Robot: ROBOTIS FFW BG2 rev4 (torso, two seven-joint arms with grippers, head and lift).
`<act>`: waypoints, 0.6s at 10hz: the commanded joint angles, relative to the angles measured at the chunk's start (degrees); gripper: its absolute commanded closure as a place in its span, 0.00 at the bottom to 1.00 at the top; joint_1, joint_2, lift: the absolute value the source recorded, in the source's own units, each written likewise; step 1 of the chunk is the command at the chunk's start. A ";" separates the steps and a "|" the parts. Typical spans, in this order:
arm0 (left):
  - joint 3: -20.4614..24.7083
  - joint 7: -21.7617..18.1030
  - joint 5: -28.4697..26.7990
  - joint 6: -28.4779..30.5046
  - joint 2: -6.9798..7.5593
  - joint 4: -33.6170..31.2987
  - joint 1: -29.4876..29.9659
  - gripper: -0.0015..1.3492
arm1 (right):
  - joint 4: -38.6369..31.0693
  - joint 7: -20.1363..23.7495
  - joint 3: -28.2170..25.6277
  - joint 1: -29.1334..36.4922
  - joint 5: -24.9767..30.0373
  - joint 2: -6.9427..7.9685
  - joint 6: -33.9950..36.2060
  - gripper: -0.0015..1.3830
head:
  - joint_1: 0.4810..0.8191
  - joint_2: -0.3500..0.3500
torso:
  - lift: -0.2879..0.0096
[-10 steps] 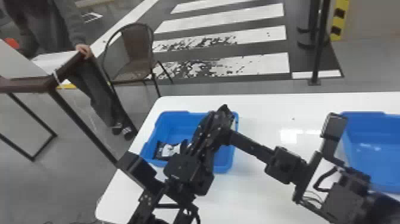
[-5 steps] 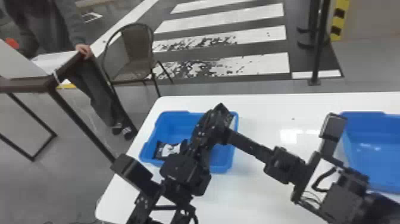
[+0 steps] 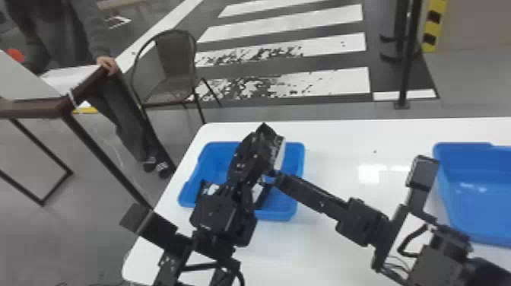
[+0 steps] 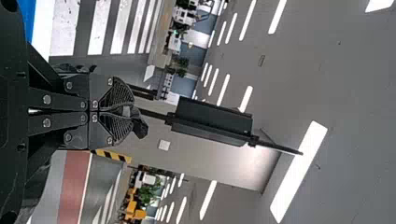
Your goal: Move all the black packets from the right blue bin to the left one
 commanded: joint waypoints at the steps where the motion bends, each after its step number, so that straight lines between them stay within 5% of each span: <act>1: 2.09 0.42 -0.95 -0.21 -0.63 0.04 0.01 0.89 | -0.03 0.01 -0.11 1.61 -1.00 0.00 0.03 0.19 | 0.63 1.00 | 0.50; 3: 5.98 2.18 -6.09 -1.48 -1.60 5.80 -2.38 0.89 | -0.87 0.01 -2.51 4.00 -1.11 0.09 0.03 0.20 | 0.63 1.00 | 0.50; 6: 7.58 3.06 -14.77 -4.71 -1.25 23.66 -12.93 0.89 | -2.98 0.01 -6.74 5.69 0.14 0.18 0.03 0.20 | 0.63 1.00 | 0.50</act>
